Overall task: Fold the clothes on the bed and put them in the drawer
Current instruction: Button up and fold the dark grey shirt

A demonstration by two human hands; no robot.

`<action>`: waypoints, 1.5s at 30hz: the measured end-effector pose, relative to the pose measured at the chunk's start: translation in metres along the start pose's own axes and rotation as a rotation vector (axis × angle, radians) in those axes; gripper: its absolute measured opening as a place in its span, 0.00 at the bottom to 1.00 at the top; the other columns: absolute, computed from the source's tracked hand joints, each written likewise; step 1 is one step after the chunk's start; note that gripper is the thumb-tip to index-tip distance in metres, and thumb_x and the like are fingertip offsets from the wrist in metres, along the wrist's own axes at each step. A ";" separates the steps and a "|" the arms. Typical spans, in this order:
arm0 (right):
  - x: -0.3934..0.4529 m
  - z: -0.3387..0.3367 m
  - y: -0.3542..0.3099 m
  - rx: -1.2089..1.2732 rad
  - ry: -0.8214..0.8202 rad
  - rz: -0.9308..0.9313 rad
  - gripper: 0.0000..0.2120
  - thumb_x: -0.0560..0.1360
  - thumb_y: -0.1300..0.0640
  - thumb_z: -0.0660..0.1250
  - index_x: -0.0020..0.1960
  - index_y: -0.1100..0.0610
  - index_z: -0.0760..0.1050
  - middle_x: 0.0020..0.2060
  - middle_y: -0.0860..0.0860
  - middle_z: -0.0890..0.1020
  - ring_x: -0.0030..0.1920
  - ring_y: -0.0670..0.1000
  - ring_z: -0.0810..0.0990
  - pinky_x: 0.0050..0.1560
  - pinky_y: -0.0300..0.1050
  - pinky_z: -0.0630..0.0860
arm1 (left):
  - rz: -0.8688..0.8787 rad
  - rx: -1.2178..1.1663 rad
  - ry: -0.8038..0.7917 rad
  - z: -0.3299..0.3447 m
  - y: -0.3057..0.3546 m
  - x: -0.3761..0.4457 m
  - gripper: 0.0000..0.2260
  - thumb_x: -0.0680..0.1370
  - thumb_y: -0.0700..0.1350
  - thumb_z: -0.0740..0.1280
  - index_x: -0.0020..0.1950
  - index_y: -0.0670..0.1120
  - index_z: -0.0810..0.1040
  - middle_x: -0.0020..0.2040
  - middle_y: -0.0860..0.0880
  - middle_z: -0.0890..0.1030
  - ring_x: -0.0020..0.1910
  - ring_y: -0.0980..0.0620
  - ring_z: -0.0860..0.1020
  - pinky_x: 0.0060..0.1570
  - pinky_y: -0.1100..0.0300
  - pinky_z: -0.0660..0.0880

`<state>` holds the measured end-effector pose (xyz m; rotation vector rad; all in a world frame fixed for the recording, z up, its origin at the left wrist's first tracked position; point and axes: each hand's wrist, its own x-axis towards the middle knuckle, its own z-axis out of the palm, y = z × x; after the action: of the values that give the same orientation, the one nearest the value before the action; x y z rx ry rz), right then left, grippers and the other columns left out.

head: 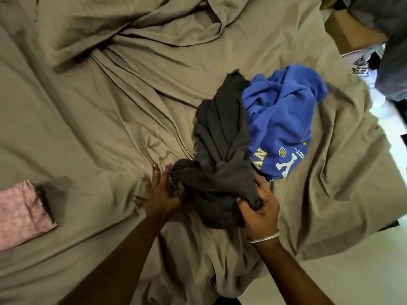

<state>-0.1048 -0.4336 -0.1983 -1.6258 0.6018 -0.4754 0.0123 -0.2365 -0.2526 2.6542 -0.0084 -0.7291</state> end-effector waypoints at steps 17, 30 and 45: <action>-0.045 -0.020 -0.145 0.685 -0.061 0.825 0.25 0.74 0.38 0.66 0.62 0.54 0.80 0.59 0.61 0.81 0.50 0.56 0.84 0.50 0.53 0.81 | 0.457 -0.893 -0.381 -0.117 0.106 -0.166 0.24 0.68 0.29 0.71 0.62 0.45 0.76 0.46 0.60 0.84 0.48 0.68 0.79 0.52 0.72 0.72; -0.123 0.029 -0.216 0.152 -0.311 0.095 0.28 0.60 0.71 0.66 0.58 0.58 0.70 0.52 0.53 0.79 0.52 0.41 0.80 0.53 0.35 0.75 | 0.182 -1.499 -0.536 -0.182 0.051 -0.215 0.20 0.77 0.36 0.64 0.69 0.35 0.73 0.59 0.38 0.82 0.52 0.44 0.83 0.53 0.52 0.81; -0.120 -0.043 -0.230 0.035 -0.577 0.383 0.27 0.66 0.74 0.69 0.64 0.65 0.74 0.43 0.53 0.83 0.42 0.45 0.82 0.40 0.36 0.76 | 0.208 -1.640 -0.481 -0.203 0.081 -0.223 0.20 0.81 0.42 0.60 0.73 0.44 0.69 0.68 0.40 0.76 0.67 0.39 0.75 0.65 0.43 0.74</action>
<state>-0.1984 -0.3714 0.0396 -1.4738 0.4428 0.2617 -0.0726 -0.2141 0.0466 0.8933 0.1235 -0.7513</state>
